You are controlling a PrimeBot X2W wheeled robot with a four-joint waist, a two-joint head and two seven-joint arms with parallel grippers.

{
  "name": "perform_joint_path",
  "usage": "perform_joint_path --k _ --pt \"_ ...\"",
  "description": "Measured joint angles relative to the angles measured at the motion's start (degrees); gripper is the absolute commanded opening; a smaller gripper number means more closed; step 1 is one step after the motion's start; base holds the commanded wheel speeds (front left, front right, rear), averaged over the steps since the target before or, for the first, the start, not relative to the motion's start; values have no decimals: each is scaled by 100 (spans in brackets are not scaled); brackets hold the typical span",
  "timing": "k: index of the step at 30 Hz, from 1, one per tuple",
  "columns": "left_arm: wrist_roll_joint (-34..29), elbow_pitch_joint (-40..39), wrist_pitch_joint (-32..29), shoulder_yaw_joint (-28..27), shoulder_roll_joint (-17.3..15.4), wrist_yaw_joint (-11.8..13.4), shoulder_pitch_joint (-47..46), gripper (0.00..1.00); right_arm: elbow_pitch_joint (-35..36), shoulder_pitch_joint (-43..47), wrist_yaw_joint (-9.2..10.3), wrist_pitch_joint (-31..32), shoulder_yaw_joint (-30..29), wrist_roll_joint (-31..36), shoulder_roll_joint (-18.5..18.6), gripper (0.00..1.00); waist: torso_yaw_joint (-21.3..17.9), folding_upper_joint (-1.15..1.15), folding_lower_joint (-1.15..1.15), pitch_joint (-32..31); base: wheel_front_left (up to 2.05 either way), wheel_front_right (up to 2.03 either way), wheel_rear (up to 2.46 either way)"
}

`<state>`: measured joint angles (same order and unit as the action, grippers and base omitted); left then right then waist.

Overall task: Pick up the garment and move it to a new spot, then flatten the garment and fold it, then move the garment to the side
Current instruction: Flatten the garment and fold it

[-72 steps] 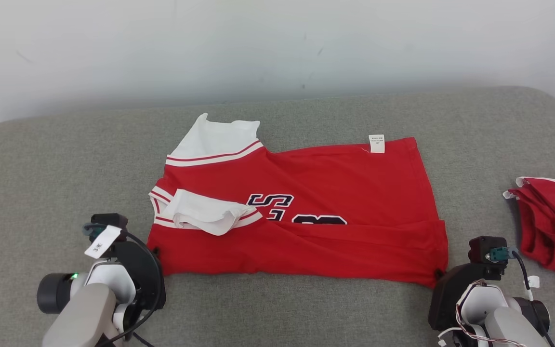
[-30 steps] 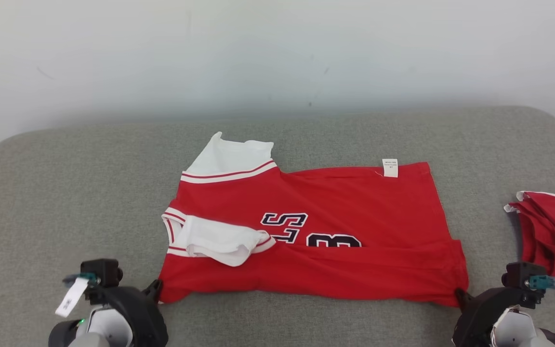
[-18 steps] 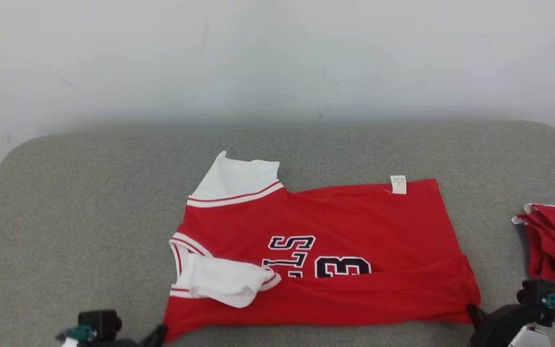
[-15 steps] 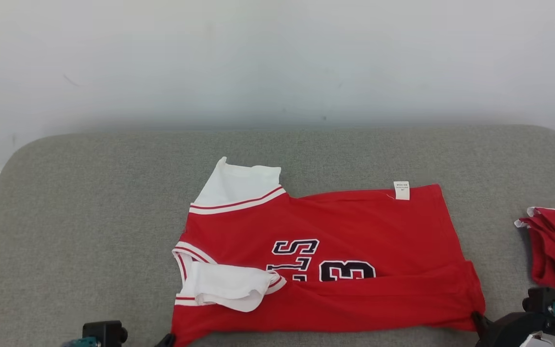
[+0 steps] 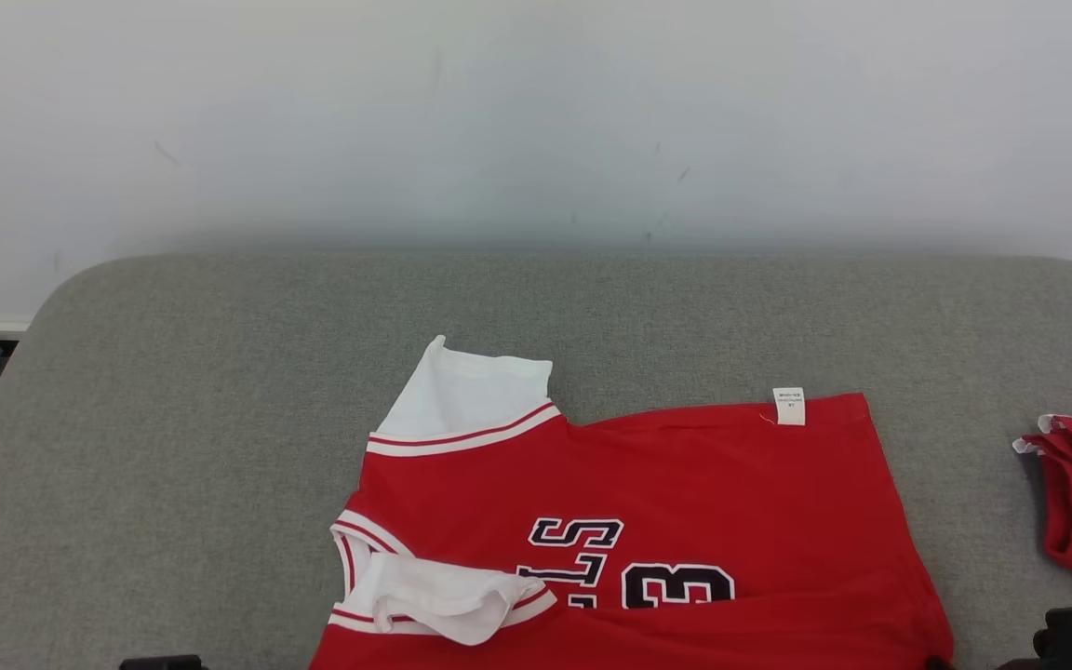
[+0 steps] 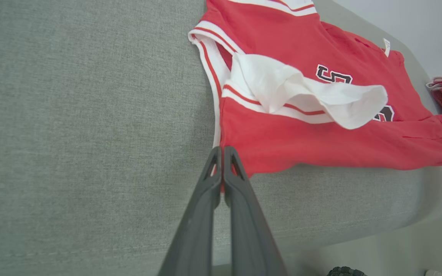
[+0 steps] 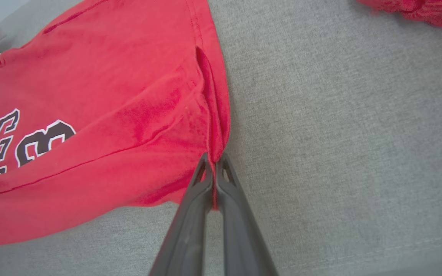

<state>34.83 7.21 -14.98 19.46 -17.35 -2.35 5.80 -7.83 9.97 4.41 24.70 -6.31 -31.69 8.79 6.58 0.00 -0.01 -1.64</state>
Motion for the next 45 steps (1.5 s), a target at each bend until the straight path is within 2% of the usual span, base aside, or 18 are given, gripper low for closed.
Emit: perform_joint_path --k 8,14,15,16,17,18,19,30,38,45 --pt "0 -492 -499 -47 -179 346 256 0 363 382 47 355 31 -68 -40 0 -57 0 0 51 0 0 0" --pt "2 -688 -853 -18 -220 512 341 0 581 450 114 538 -15 -68 -19 0 -104 1 1 98 0 0 0" --pt "2 -699 -894 -14 -223 544 339 4 619 482 114 578 -12 -68 -18 0 -110 1 1 104 0 0 0" --pt "2 -703 -951 -14 -223 560 338 33 630 501 115 612 0 -68 -21 37 -116 1 1 110 0 0 0" --pt "1 -705 -994 -4 -223 598 338 62 637 502 121 628 9 -68 -24 100 -121 1 1 115 0 0 0" --pt "1 -706 -1029 -1 -221 619 338 92 651 498 122 665 12 -67 -25 100 -125 0 1 121 0 0 0" --pt "1 -710 -1054 -3 -219 644 337 100 666 498 123 695 15 -67 -25 100 -128 1 1 126 0 0 0" --pt "-60 -736 -1217 -55 -224 739 269 100 767 428 196 872 0 42 -5 100 -135 1 1 152 0 0 0" --pt "-285 -922 -515 -398 49 839 -373 100 967 -114 224 427 -80 286 -56 100 -131 0 1 31 0 0 0" --pt "-724 -813 188 -416 386 886 -1070 100 975 -639 214 -65 252 476 -278 100 -173 1 1 -97 0 0 0"
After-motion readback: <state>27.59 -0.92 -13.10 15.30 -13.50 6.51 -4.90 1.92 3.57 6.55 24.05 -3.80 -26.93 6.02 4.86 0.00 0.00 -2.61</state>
